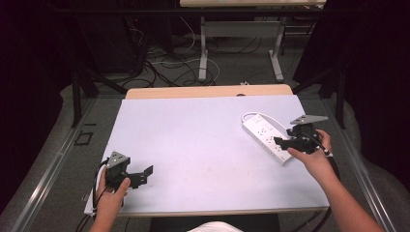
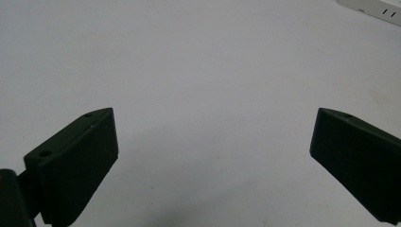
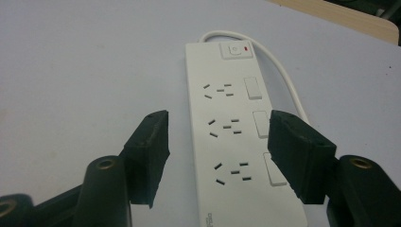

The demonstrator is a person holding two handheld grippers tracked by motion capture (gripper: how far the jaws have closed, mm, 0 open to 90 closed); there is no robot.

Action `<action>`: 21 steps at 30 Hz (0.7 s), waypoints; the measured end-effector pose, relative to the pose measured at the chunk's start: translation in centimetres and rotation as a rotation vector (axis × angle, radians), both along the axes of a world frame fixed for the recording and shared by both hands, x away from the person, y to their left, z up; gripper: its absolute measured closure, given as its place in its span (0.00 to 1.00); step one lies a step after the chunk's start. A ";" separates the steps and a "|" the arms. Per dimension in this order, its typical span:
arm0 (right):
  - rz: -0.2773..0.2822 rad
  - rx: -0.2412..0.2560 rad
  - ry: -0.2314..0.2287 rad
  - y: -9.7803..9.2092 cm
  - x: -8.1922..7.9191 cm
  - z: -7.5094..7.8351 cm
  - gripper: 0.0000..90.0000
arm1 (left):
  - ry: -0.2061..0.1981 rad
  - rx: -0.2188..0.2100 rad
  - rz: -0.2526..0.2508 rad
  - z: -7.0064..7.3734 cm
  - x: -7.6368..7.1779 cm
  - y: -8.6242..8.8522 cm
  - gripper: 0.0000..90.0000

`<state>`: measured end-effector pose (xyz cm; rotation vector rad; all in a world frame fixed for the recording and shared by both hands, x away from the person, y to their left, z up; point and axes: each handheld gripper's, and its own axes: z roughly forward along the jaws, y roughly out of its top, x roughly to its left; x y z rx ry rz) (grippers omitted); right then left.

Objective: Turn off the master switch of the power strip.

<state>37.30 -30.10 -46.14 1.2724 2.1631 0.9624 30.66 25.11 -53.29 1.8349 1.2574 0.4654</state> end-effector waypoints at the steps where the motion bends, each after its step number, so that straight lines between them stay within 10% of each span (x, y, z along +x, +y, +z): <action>1: -0.001 0.006 0.004 0.1 0.2 0.1 0.43 | 0.000 -0.001 0.000 0.0 0.0 0.0 0.02; 21: 0.030 -0.048 0.047 2.4 3.6 1.3 0.47 | -0.001 0.001 0.000 0.0 0.0 0.1 0.02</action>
